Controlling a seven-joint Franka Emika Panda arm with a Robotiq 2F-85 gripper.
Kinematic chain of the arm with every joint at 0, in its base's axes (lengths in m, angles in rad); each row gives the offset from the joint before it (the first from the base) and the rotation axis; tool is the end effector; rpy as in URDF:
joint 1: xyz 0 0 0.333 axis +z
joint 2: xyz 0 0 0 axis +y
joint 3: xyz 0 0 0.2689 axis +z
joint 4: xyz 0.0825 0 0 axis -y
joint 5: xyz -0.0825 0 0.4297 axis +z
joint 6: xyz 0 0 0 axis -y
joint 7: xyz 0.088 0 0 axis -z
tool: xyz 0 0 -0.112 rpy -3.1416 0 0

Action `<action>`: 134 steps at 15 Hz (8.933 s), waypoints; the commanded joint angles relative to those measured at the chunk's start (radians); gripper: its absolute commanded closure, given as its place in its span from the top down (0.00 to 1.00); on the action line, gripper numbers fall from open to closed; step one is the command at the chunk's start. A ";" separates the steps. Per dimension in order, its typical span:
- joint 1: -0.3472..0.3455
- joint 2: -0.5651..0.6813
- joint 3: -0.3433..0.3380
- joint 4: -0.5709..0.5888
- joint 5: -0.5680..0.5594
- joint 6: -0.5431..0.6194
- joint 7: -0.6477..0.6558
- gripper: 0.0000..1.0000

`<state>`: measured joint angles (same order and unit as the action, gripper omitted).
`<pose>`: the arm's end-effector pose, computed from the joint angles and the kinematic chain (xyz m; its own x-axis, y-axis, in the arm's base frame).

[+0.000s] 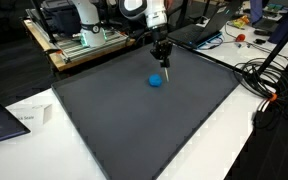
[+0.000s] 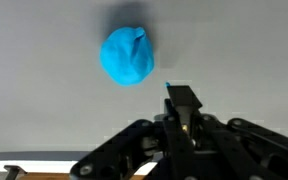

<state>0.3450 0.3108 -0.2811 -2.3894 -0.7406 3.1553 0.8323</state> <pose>0.5233 0.0846 0.1402 0.8928 0.0149 0.4502 -0.0013 -0.9994 0.0355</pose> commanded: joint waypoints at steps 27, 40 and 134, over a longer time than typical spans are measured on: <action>-0.415 0.064 0.233 -0.073 0.113 0.318 -0.075 0.03; -0.739 0.171 0.424 -0.055 -0.062 0.458 0.029 0.03; -0.214 0.028 0.292 0.464 0.533 -0.990 -0.239 0.03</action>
<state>0.1267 0.3146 0.0257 -1.9491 -0.2303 2.1778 0.6199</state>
